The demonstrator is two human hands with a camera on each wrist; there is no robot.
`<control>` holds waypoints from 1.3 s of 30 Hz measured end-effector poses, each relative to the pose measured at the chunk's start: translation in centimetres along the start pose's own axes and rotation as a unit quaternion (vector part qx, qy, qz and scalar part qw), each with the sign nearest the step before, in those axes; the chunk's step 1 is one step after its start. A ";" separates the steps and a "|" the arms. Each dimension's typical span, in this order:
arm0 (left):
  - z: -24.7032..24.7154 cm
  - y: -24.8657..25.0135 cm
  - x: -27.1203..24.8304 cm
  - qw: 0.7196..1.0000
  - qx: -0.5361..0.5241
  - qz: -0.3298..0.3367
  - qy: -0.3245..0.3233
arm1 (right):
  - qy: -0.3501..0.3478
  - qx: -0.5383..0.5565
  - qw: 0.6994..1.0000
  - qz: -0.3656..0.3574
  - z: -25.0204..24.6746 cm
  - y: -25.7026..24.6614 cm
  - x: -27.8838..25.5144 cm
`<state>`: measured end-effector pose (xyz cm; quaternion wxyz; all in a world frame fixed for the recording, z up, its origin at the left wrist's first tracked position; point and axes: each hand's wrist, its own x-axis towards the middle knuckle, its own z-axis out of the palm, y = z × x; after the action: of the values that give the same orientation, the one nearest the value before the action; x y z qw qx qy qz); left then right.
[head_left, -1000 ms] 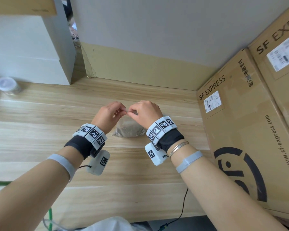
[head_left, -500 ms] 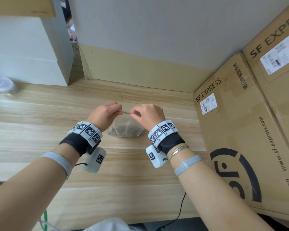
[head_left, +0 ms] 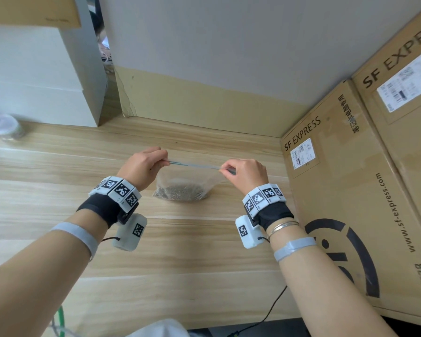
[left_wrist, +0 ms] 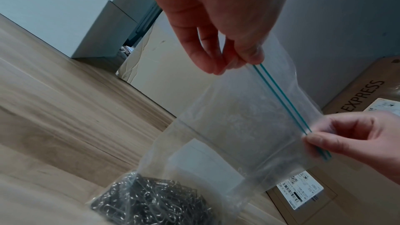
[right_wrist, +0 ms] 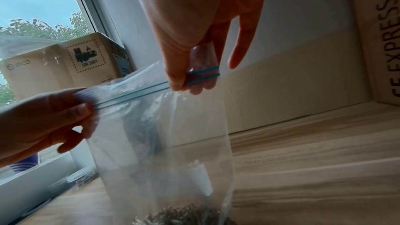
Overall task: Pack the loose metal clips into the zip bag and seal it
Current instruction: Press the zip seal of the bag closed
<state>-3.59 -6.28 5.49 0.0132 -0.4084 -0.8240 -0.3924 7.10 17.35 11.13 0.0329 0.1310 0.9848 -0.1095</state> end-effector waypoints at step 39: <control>4.1 -2.4 -0.8 0.899 -0.181 -0.399 -0.005 | -0.087 0.408 0.870 0.261 8.3 1.5 2.2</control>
<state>-3.47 -4.94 0.85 -0.2227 -0.0432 -0.8326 -0.5054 5.68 17.41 2.49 0.0892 0.3755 0.7752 -0.5002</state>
